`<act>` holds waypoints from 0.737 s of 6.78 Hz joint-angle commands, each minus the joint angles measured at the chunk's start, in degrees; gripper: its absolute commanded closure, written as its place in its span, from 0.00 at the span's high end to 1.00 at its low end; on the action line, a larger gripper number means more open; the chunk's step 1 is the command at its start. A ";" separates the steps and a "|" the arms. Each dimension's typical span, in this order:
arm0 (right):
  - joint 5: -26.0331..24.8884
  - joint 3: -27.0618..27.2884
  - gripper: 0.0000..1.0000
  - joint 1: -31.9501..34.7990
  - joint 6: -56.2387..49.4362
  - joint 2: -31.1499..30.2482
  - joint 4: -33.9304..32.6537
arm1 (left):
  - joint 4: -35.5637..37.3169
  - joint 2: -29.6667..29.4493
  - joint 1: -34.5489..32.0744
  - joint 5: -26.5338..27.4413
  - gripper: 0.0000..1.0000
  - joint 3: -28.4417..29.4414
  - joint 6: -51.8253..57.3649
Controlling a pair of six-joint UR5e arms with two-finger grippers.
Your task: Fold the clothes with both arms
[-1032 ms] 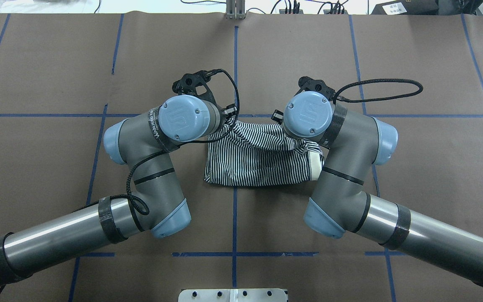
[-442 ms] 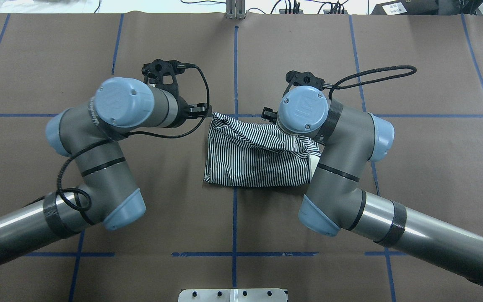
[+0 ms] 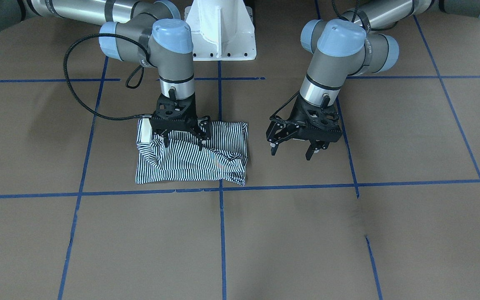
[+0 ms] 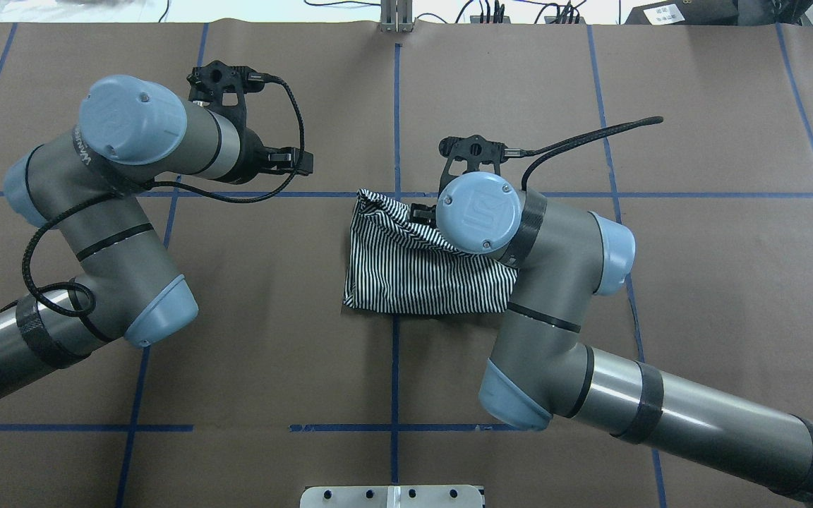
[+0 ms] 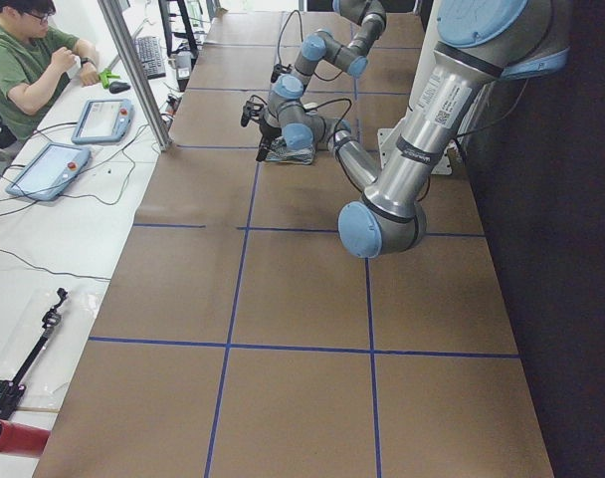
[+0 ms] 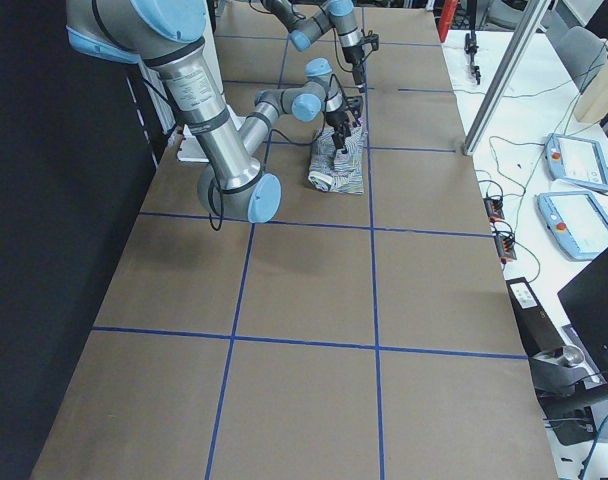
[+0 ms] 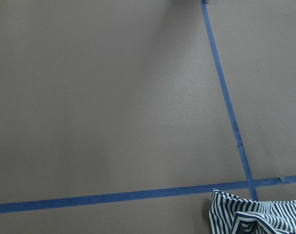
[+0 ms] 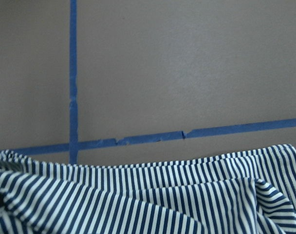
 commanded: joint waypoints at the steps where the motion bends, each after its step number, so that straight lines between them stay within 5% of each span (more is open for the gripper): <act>1: -3.12 0.10 1.00 -3.60 -3.38 0.47 -3.20 | 0.00 0.25 -0.36 -0.27 1.00 -0.05 -1.62; 5: -6.92 -3.40 1.00 -5.28 -6.89 0.29 -4.46 | 0.00 0.51 -0.27 -0.27 1.00 -0.40 -3.73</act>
